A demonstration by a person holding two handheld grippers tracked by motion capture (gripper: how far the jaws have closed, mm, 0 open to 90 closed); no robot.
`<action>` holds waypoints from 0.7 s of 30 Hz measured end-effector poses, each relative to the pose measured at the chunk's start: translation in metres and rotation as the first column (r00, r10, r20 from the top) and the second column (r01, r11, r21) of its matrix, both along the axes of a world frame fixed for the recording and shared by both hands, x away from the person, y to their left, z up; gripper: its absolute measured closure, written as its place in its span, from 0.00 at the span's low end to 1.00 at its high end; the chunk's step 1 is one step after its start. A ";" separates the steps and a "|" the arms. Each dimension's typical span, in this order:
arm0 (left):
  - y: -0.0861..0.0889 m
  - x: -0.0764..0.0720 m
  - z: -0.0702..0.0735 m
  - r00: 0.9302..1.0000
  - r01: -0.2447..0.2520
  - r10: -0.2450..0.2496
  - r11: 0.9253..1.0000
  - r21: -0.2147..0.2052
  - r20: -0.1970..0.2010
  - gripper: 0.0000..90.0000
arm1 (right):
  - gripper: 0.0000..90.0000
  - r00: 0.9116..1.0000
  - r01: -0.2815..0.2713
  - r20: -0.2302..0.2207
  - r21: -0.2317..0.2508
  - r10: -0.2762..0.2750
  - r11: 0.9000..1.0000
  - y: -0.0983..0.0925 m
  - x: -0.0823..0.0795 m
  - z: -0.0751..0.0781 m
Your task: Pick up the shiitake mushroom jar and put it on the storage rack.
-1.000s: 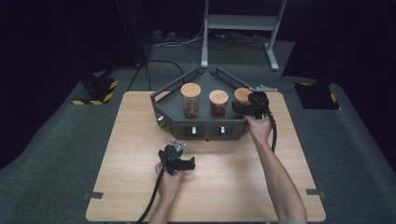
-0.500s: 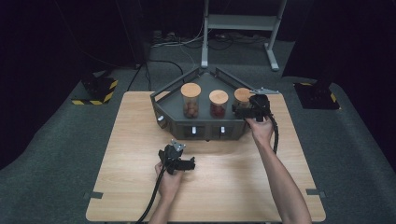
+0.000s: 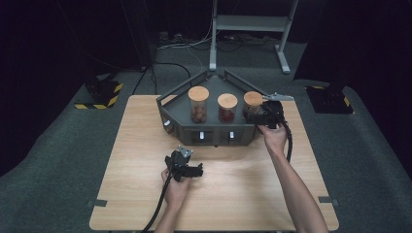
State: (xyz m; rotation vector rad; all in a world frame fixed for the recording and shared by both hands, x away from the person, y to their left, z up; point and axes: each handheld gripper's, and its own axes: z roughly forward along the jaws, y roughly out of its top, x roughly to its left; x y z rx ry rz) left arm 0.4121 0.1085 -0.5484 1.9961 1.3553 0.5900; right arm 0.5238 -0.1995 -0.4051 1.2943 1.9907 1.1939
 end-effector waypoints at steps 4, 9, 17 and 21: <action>0.000 0.000 0.000 1.000 0.000 0.000 1.000 0.000 0.000 0.02 | 0.08 1.000 -0.001 0.009 0.005 0.001 1.000 -0.001 -0.003 0.000; 0.000 0.000 0.000 1.000 0.000 0.000 1.000 0.000 0.000 0.02 | 0.08 1.000 0.006 0.027 0.004 -0.006 1.000 -0.003 -0.007 -0.001; 0.000 0.000 0.000 1.000 0.000 0.000 1.000 0.000 0.000 0.02 | 0.08 0.999 0.000 0.037 0.007 0.000 1.000 -0.007 -0.013 0.000; 0.000 0.000 0.000 1.000 0.000 0.000 1.000 0.000 0.000 0.02 | 0.08 0.999 -0.003 0.037 0.009 0.003 1.000 -0.008 -0.015 -0.001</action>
